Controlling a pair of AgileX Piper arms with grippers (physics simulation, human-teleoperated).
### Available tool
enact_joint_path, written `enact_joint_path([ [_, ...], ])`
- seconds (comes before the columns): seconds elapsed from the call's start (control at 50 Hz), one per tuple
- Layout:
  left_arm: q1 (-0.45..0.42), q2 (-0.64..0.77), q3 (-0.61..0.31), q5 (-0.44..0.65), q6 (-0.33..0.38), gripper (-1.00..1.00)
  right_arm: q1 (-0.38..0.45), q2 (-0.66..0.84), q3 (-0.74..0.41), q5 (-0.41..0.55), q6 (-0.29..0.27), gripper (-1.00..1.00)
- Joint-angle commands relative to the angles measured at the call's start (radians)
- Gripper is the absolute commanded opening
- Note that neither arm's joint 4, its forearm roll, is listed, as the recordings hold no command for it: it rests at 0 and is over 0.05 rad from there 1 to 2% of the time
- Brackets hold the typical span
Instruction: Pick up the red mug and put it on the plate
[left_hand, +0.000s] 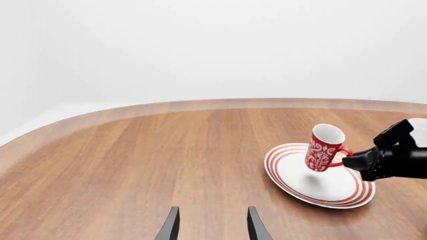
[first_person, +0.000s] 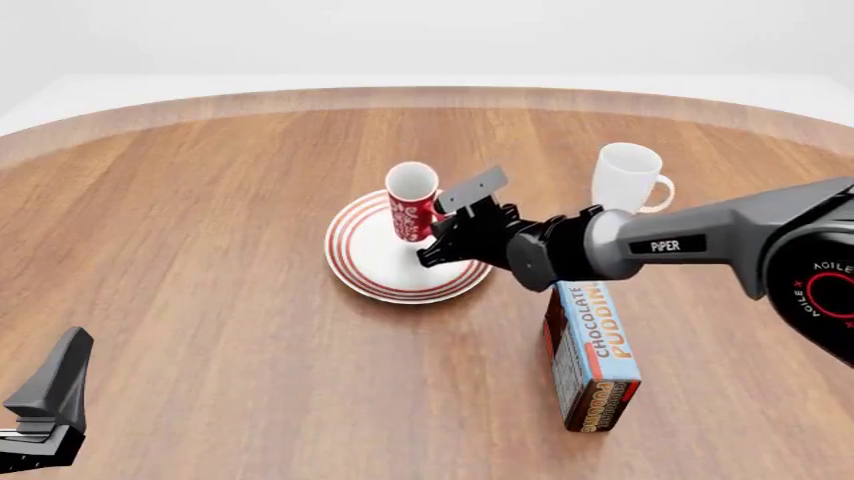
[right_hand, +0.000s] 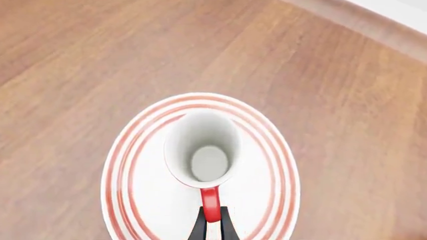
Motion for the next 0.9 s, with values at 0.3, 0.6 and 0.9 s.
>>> enact_joint_path([
  [0.3, 0.000, 0.000, 0.000, 0.000, 0.000, 1.00, 0.000, 0.037, -0.019, -0.004, 0.004, -1.00],
  [0.6, 0.000, 0.000, 0.000, 0.000, 0.000, 1.00, 0.001, 0.049, -0.027, -0.003, 0.012, -1.00],
  [0.9, 0.000, 0.000, 0.000, 0.000, 0.000, 1.00, -0.008, 0.049, -0.037, 0.000, 0.029, 1.00],
])
